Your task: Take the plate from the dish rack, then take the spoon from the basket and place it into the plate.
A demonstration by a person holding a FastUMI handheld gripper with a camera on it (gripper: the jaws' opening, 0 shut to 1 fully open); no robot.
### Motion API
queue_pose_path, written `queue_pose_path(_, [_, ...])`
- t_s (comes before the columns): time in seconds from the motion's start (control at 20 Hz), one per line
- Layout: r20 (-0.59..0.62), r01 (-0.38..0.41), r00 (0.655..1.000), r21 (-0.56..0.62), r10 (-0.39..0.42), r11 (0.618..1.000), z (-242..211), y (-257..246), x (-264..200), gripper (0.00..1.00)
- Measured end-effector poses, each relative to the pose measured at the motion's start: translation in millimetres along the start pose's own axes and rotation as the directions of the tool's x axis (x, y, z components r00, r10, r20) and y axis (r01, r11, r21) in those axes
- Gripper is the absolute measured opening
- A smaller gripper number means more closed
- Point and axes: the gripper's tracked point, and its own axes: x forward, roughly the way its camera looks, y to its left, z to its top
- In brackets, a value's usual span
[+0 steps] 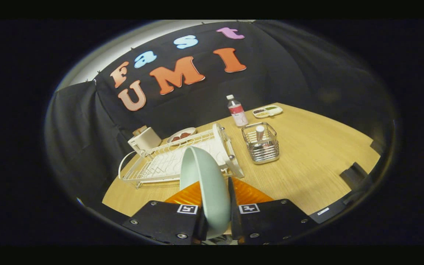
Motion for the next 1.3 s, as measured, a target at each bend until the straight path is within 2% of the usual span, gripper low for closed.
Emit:
queue_pose_path(0.25, [-0.053,-0.039,0.997,0.146,0.047,0.989,-31,2,5,0.26])
queue_pose_path(0.45, [-0.076,-0.012,0.997,0.264,0.033,0.964,-48,-7,10,0.27])
queue_pose_path(0.55, [-0.104,0.03,0.995,0.293,0.001,0.956,-57,-16,17,0.28])
queue_pose_path(0.7, [-0.111,0.066,0.993,0.275,-0.036,0.959,-60,-24,19,0.33])
queue_pose_path(0.9, [-0.061,0.154,0.988,0.168,-0.145,0.974,-50,-53,15,0.42])
queue_pose_path(1.1, [-0.01,0.203,0.979,0.114,-0.203,0.972,-35,-71,10,0.56])
queue_pose_path(1.15, [0.006,0.216,0.976,0.099,-0.218,0.971,-30,-77,6,0.63])
queue_pose_path(1.3, [0.064,0.232,0.969,0.081,-0.238,0.969,-11,-87,-4,0.75])
